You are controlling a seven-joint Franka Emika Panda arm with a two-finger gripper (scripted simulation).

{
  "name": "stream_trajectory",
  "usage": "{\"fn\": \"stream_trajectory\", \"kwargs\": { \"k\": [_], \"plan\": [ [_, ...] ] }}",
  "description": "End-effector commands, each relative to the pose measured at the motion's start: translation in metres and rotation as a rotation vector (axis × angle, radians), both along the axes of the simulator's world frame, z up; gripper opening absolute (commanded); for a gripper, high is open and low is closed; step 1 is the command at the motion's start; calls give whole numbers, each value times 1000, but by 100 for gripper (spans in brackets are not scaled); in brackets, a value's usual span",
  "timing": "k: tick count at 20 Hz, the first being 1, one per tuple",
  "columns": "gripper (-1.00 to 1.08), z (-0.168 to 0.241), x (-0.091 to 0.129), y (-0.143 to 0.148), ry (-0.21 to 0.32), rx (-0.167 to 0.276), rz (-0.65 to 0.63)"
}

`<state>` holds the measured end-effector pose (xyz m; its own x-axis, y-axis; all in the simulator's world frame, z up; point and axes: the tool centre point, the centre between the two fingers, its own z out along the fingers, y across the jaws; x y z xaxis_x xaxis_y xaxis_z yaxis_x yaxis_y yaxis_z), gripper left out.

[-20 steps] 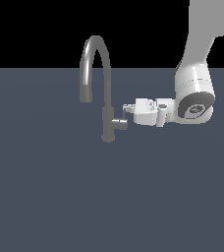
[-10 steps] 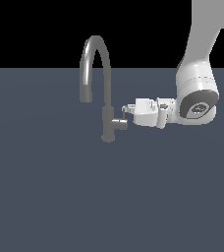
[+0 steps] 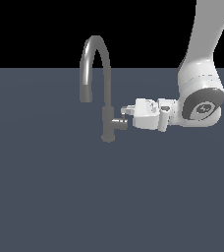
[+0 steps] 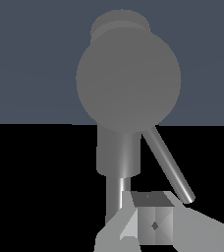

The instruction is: Turn on the faucet by rotating a designated handle.

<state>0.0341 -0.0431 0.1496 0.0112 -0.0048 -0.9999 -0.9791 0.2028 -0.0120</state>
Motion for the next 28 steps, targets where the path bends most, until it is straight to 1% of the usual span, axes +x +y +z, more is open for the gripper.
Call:
{"fn": "stream_trajectory", "kwargs": {
  "k": [1, 9, 10, 11, 18, 19, 20, 28],
  "plan": [
    [-100, 0, 0, 0, 1, 0, 0],
    [-100, -20, -33, 6, 10, 4, 4],
    [-100, -20, -33, 6, 10, 4, 4],
    [-100, -10, -23, 4, -11, 0, 1],
    [-100, -52, -50, 10, 11, 5, 5],
    [-100, -52, -50, 10, 11, 5, 5],
    [-100, -30, -38, 7, -26, 3, 5],
    [-100, -80, -48, 9, 8, 5, 5]
  ]
}}
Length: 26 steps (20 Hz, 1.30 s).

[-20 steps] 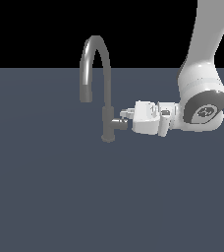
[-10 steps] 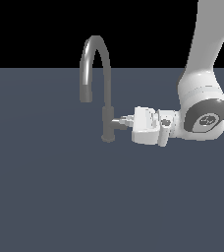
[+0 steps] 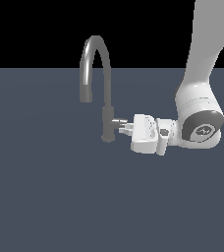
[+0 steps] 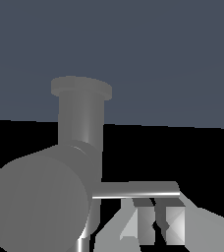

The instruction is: Turn on the faucet by rotating a designated handle.

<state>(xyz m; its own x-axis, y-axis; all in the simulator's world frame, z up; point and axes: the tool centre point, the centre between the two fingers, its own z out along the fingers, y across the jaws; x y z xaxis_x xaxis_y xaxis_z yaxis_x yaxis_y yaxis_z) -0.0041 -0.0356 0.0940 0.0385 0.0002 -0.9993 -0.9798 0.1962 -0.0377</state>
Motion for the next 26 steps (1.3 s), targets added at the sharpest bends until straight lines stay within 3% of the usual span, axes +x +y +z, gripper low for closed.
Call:
{"fn": "stream_trajectory", "kwargs": {
  "k": [1, 2, 15, 16, 26],
  "plan": [
    [-100, -25, -10, 2, 35, 0, -2],
    [-100, -2, 0, 0, -2, 0, 0],
    [-100, -55, 6, -1, 37, 0, -2],
    [-100, -21, 15, -7, -17, 8, 6],
    [-100, -56, 28, -7, 20, 3, 1]
  ]
}}
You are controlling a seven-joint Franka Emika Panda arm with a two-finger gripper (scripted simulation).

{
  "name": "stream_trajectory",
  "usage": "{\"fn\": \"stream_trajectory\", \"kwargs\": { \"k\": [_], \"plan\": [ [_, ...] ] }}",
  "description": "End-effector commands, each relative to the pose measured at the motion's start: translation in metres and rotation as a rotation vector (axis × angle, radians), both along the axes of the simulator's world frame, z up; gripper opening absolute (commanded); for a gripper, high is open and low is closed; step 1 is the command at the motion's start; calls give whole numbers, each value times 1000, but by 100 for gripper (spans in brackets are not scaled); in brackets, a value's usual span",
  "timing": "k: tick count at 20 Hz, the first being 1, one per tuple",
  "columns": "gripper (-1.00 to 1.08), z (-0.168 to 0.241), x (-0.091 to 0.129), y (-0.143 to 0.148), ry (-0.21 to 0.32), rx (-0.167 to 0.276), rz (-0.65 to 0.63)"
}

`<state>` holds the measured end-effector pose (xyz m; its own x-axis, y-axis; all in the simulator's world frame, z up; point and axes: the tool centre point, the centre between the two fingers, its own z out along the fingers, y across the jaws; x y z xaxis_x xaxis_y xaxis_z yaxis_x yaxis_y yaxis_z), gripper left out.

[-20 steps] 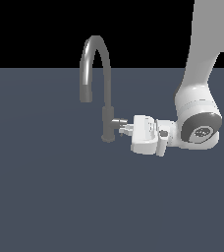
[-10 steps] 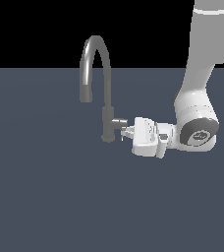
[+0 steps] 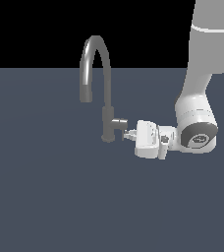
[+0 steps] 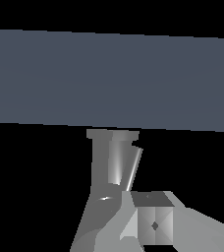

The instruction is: Turn on the faucet by rotating a designated handle.

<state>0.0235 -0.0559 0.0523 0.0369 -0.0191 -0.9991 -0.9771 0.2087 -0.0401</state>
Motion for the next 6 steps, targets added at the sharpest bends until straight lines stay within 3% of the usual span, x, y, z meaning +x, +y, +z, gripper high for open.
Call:
{"fn": "stream_trajectory", "kwargs": {
  "k": [1, 6],
  "plan": [
    [-100, -18, 1, 13, 22, 21, 13],
    [-100, -31, 6, 13, 36, 19, 11]
  ]
}}
